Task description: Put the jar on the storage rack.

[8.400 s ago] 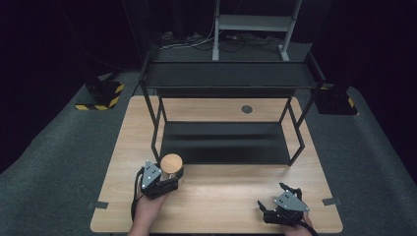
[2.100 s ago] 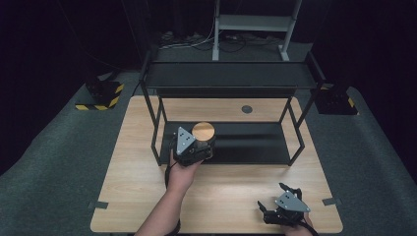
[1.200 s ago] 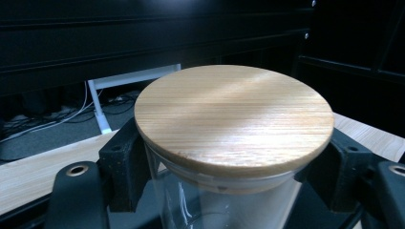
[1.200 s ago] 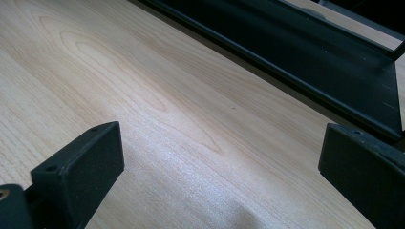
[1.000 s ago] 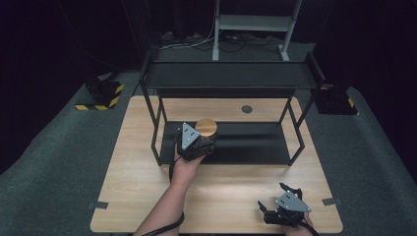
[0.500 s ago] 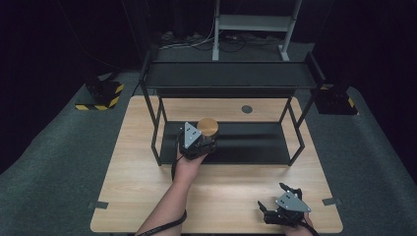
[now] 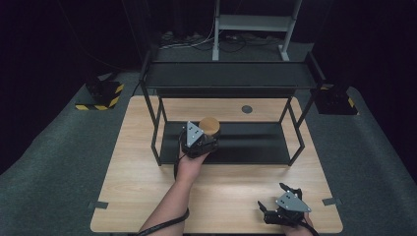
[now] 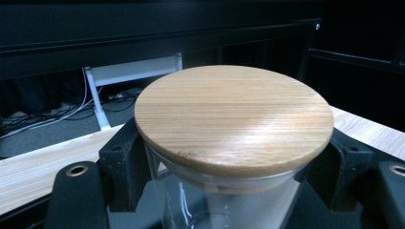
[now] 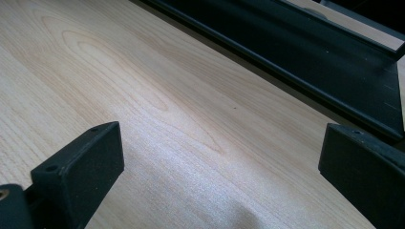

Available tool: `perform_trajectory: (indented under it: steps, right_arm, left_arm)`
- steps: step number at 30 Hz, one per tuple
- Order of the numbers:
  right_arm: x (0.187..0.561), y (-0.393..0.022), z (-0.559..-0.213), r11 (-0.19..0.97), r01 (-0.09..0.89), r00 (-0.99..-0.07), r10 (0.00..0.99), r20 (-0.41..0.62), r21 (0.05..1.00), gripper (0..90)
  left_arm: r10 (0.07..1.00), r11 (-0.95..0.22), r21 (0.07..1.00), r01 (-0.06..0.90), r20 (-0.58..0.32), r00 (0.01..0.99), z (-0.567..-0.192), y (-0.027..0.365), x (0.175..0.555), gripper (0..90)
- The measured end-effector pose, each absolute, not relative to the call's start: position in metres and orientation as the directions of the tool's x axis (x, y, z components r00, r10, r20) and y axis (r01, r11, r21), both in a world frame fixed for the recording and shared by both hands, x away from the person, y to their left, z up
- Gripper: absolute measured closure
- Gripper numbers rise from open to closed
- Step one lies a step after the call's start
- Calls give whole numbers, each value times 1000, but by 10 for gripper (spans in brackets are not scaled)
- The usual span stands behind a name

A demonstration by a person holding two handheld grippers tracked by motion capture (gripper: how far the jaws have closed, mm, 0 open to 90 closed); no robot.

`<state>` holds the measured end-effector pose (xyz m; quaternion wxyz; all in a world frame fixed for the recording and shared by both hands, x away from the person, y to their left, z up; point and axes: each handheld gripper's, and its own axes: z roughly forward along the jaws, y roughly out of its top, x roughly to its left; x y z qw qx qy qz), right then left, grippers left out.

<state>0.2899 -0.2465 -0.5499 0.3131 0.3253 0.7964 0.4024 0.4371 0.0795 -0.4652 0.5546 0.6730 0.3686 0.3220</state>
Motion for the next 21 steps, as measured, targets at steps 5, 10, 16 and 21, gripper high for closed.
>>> perform_trajectory:
  steps: [5, 10, 16, 21]
  right_arm:
    - [290, -246, -550, 465, 265, -592, 770, -238, 845, 5]
    - [290, -246, -550, 465, 265, -592, 770, -238, 845, 6]
    - [290, -247, -550, 463, 265, -592, 770, -236, 846, 6]
    - [290, -247, -550, 462, 265, -593, 770, -235, 846, 6]
  left_arm:
    - [855, -115, 983, 142, 25, 517, -467, 78, 440, 264]
    - [857, -121, 981, 150, 27, 514, -470, 77, 442, 264]
    - [859, -112, 980, 163, 13, 511, -476, 75, 446, 264]
    - [860, -113, 979, 172, 10, 510, -480, 73, 449, 264]
